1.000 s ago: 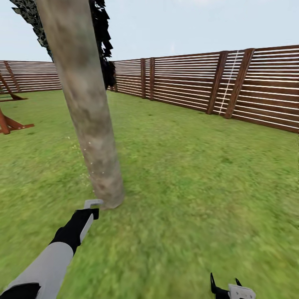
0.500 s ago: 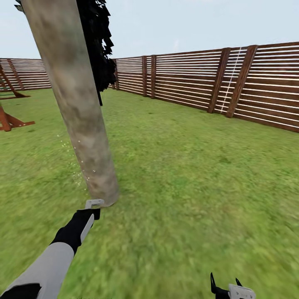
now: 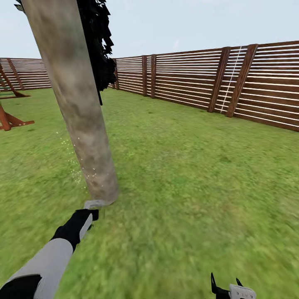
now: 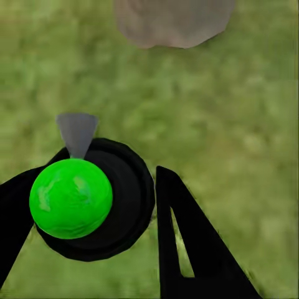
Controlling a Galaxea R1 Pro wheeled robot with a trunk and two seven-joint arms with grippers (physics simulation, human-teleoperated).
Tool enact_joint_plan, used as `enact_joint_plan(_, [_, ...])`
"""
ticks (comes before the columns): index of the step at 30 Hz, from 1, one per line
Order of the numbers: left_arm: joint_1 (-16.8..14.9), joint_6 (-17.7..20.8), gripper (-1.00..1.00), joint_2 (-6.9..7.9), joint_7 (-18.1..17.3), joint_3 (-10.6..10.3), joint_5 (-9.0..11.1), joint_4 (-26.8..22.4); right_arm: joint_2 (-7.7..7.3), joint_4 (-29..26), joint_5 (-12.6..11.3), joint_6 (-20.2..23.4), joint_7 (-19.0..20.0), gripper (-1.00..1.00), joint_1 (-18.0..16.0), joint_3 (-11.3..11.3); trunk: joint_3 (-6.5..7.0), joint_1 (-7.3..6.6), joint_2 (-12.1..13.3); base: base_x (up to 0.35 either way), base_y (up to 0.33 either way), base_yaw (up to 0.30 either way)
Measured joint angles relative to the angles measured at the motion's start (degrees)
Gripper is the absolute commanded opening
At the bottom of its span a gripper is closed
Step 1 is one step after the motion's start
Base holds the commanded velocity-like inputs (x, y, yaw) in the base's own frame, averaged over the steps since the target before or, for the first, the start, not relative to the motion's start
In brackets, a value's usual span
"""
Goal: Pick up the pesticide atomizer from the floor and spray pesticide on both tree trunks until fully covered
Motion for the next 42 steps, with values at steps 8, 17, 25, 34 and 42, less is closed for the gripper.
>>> enact_joint_plan(8, [-8.5, 14.92, -1.0, -0.77, -12.41, -0.51, -0.43, 0.63, 0.0, 0.0, -0.01, -0.04, 0.0, 1.0, 0.0, -0.06, 0.01, 0.0, 0.0, 0.0, 0.0, 0.0])
enact_joint_plan(17, [-8.49, 15.74, -1.0, 5.06, -9.9, -1.64, -2.81, 1.02, 0.0, 0.0, 0.01, -0.09, 0.0, 1.0, 0.0, 0.02, 0.01, 0.0, 0.0, 0.0, 0.0, 0.0])
enact_joint_plan(25, [-9.9, 21.6, -1.0, -0.11, -9.68, -2.52, -1.98, -5.63, 0.0, 0.0, -0.01, -0.07, 0.0, 1.0, 0.0, -0.03, 0.01, -0.01, 0.0, -0.133, 0.0, 0.0])
enact_joint_plan(34, [-10.4, 30.71, -1.0, 0.71, -9.71, -2.6, -1.29, -18.9, 0.0, 0.0, -0.01, -0.07, 0.0, 1.0, 0.0, -0.01, 0.0, 0.0, 0.0, -0.097, 0.0, 0.0])
enact_joint_plan(42, [-11.3, 31.28, -1.0, 4.86, -9.65, -2.24, -2.05, -25.99, 0.0, 0.0, -0.01, -0.02, 0.0, 1.0, 0.0, -0.01, 0.0, 0.0, 0.0, -0.084, 0.0, 0.0])
